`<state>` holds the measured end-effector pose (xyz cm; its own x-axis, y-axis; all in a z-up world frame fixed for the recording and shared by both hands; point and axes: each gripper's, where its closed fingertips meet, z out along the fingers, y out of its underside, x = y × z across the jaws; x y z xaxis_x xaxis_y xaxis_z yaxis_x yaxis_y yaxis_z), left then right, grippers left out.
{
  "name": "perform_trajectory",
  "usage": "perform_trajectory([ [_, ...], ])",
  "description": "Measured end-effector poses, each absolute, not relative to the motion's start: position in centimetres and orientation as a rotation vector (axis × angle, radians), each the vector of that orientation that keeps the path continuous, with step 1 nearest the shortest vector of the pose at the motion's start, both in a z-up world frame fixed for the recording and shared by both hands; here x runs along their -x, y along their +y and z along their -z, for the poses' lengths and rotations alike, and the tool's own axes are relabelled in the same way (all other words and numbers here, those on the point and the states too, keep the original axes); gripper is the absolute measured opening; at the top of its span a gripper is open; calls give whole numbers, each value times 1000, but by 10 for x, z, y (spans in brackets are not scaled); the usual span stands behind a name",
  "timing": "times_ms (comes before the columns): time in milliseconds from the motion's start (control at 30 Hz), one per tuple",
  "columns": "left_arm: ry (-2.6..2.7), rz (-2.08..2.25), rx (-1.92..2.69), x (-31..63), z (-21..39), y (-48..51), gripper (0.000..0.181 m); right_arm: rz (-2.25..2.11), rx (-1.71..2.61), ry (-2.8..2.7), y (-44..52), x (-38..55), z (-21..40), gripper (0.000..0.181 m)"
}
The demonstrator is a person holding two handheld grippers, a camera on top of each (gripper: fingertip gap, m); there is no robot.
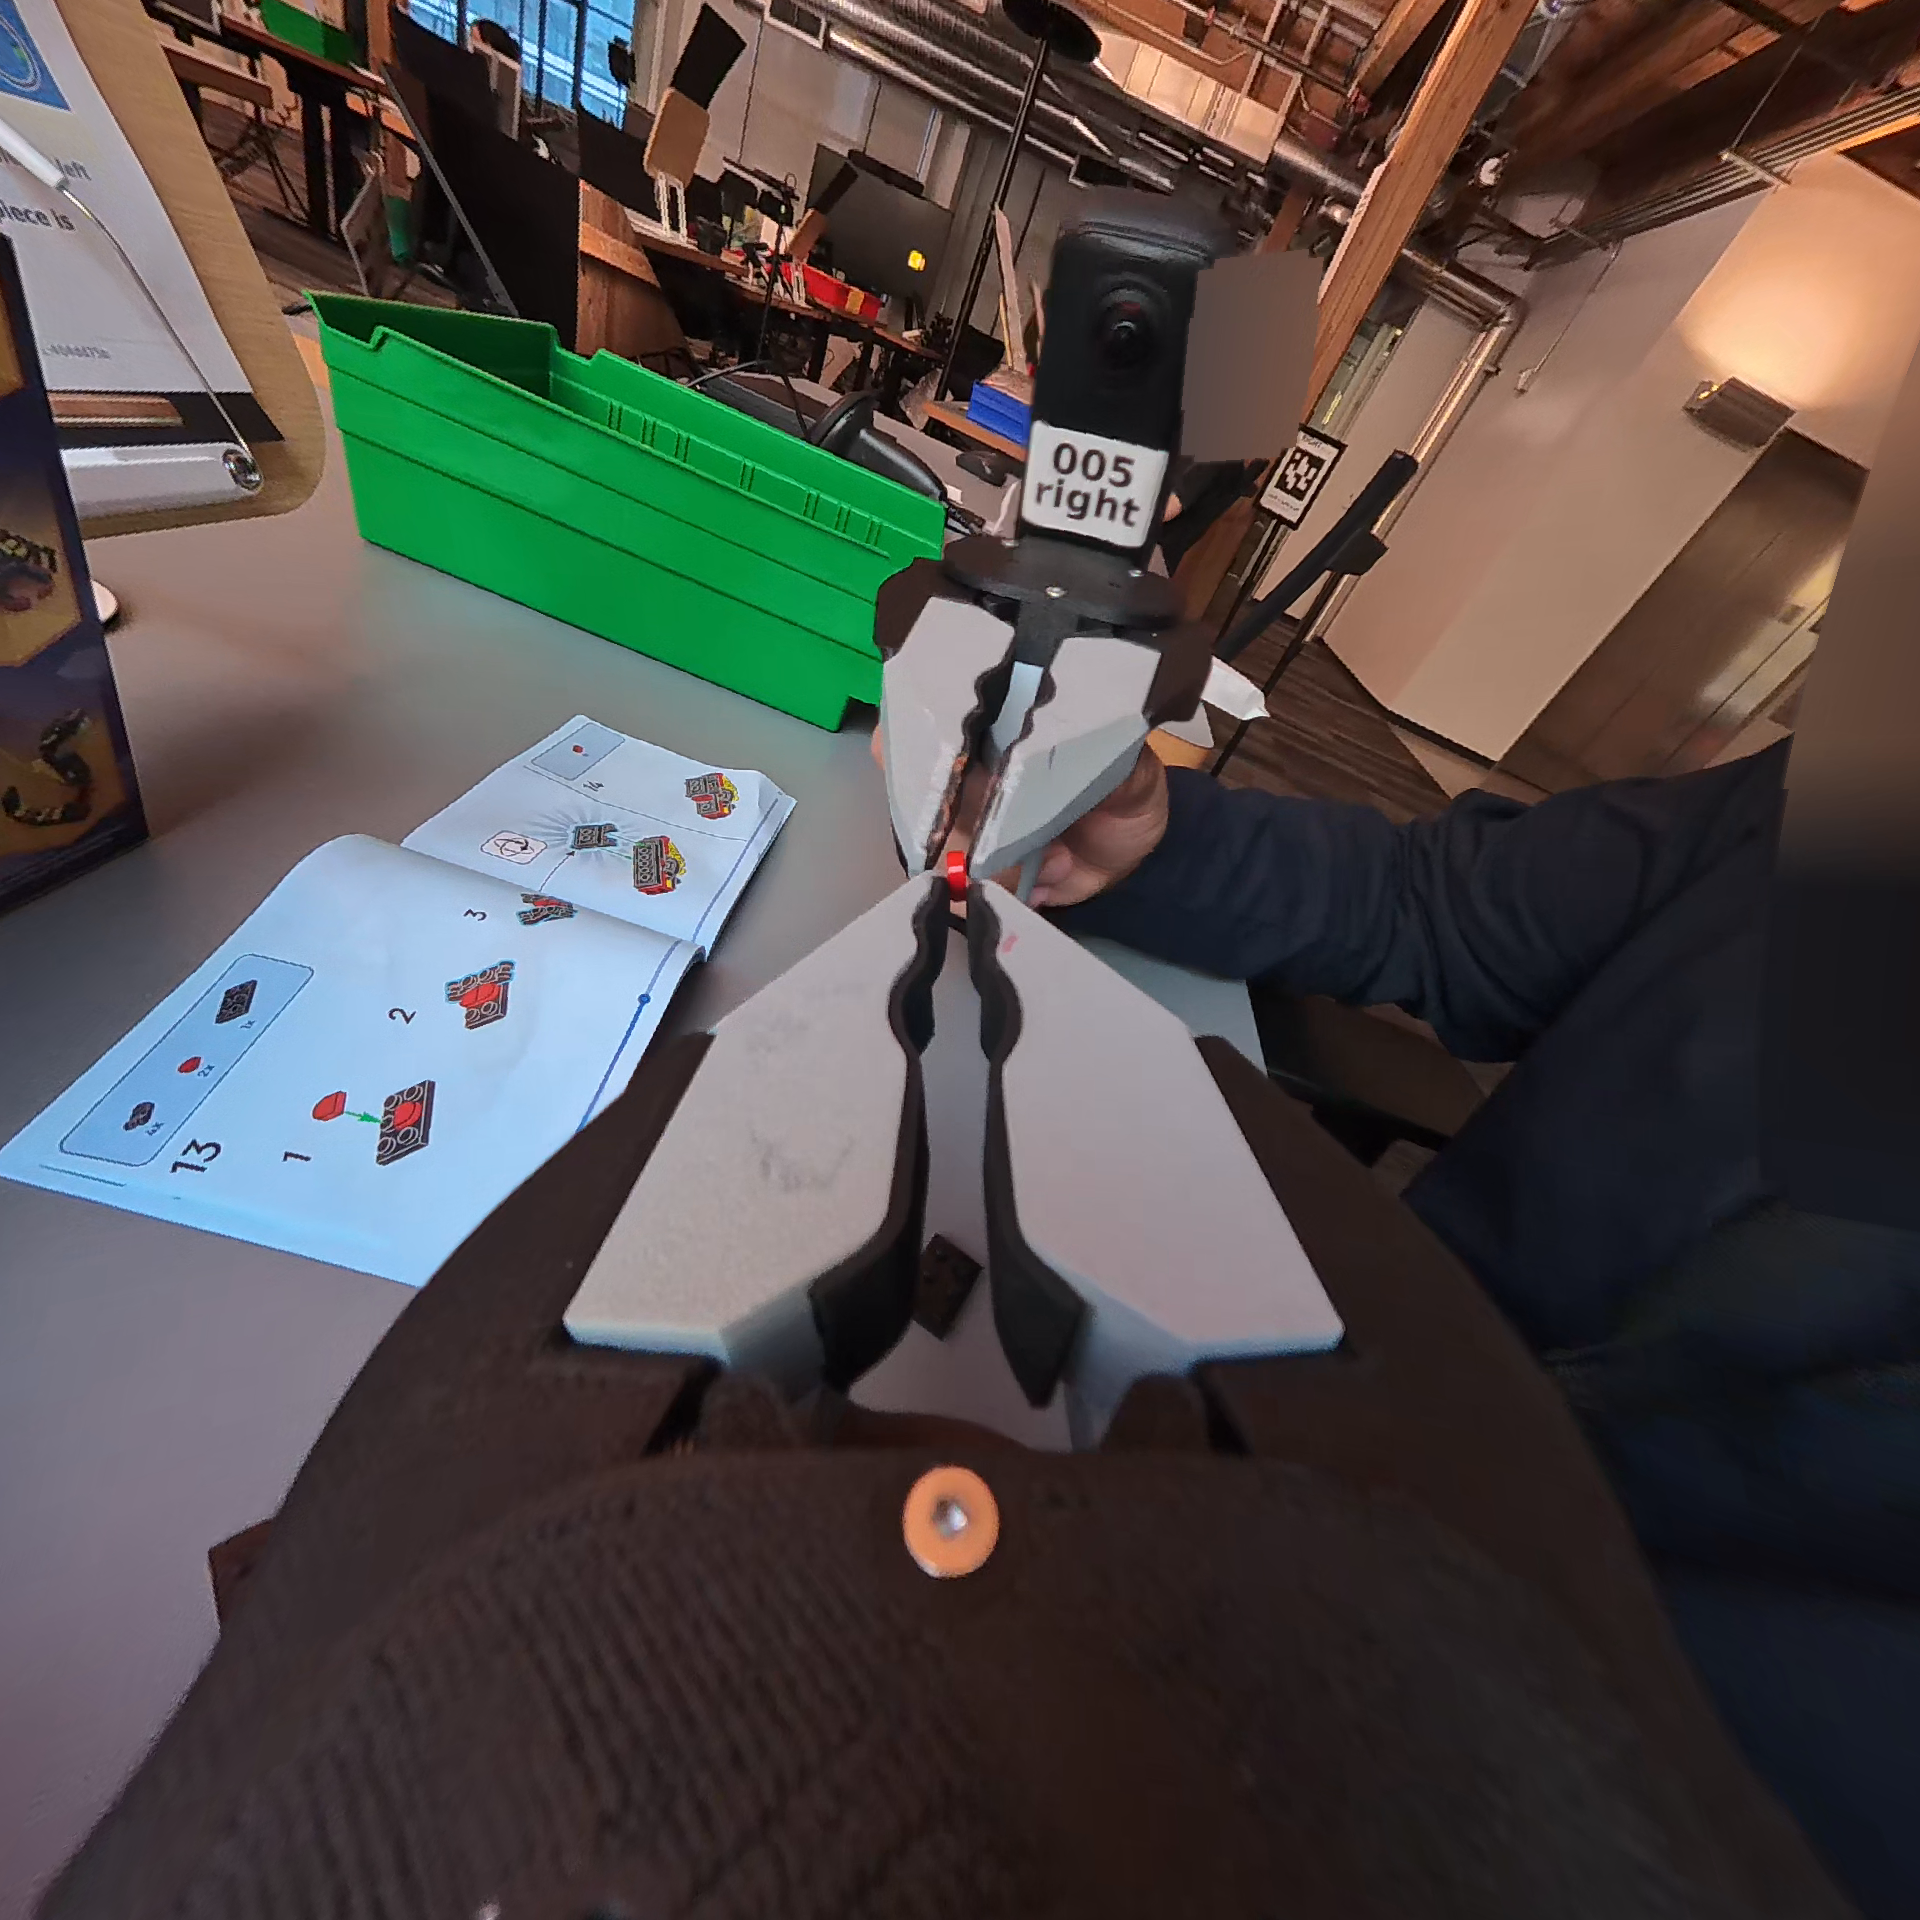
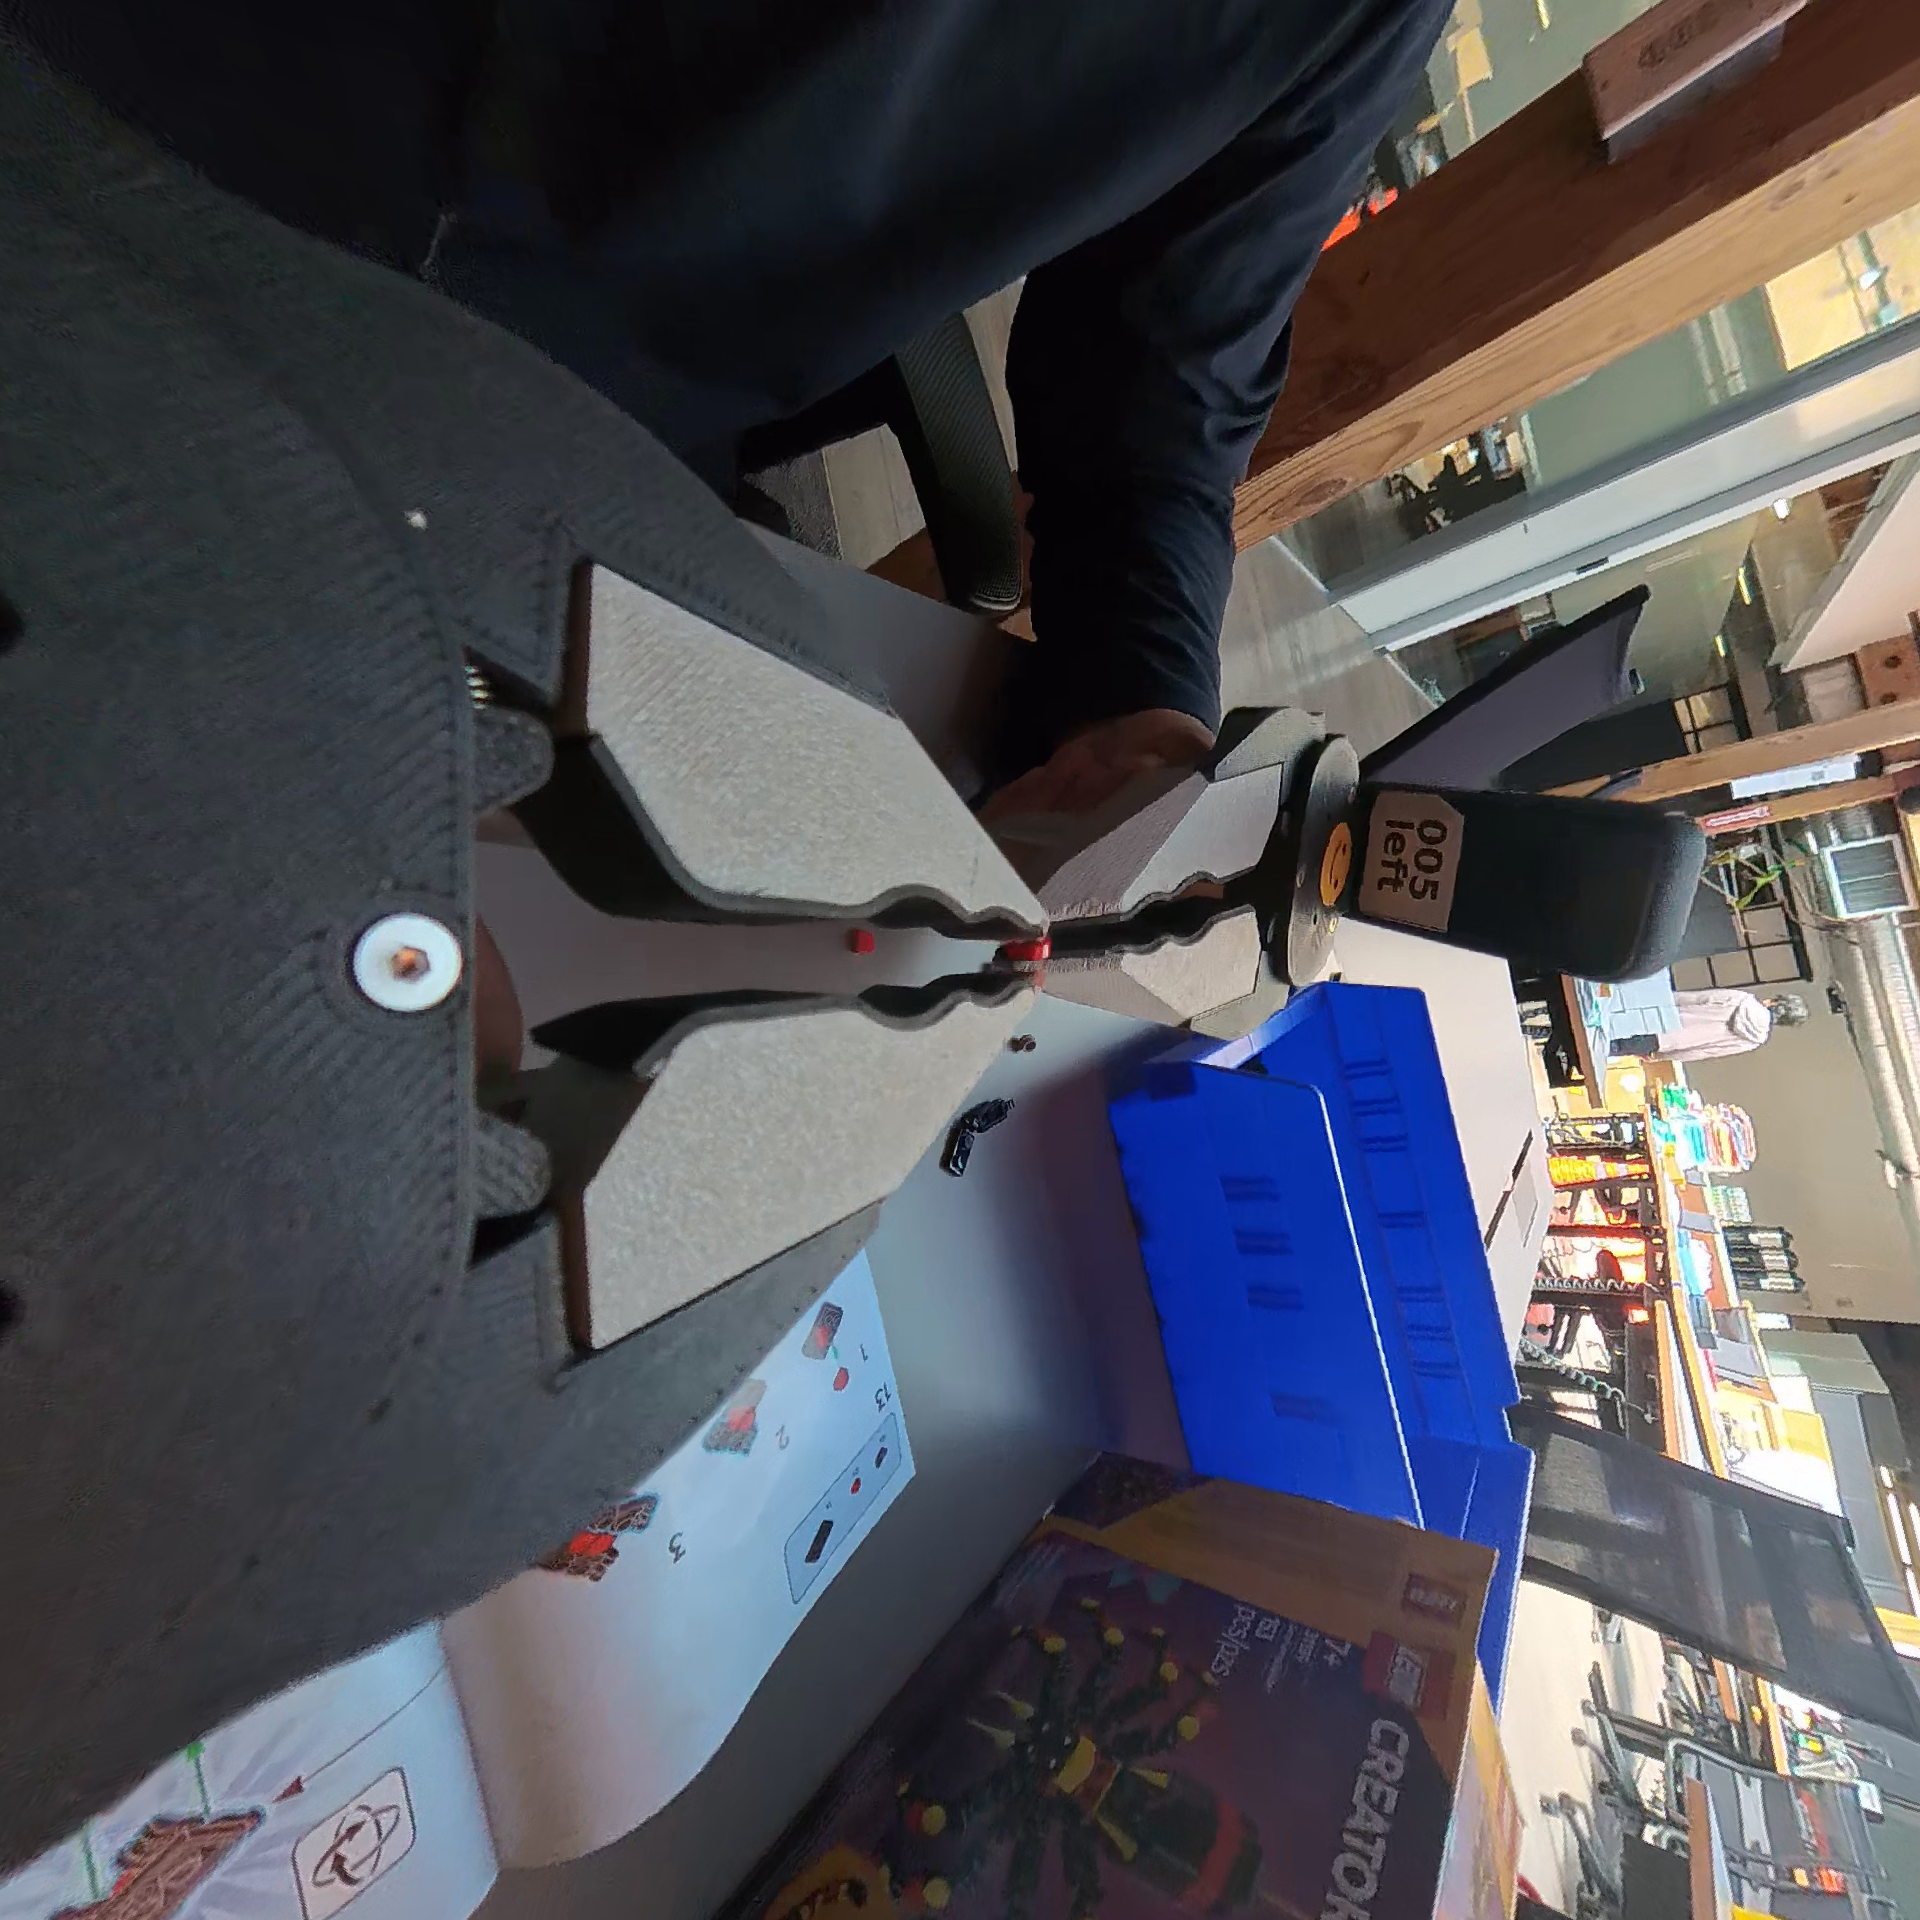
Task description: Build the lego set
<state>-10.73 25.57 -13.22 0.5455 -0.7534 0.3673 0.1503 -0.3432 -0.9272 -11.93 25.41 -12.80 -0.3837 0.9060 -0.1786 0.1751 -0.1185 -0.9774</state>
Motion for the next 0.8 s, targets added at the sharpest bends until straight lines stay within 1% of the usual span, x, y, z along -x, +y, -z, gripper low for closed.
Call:
perform_trajectory([
  [267,527,1021,1688,106,137,255,0,-1407,1169,-1609,253,117,132,0],
  [533,551,1024,1716,103,145,255,1,-1396,1195,-1639,252,117,138,0],
  [767,529,1036,1733,105,148,258,0,-1469,1272,-1607,259,115,137,0],
  [800,532,1030,1748,106,150,258,2,-1466,1286,-1607,262,114,137,0],
])
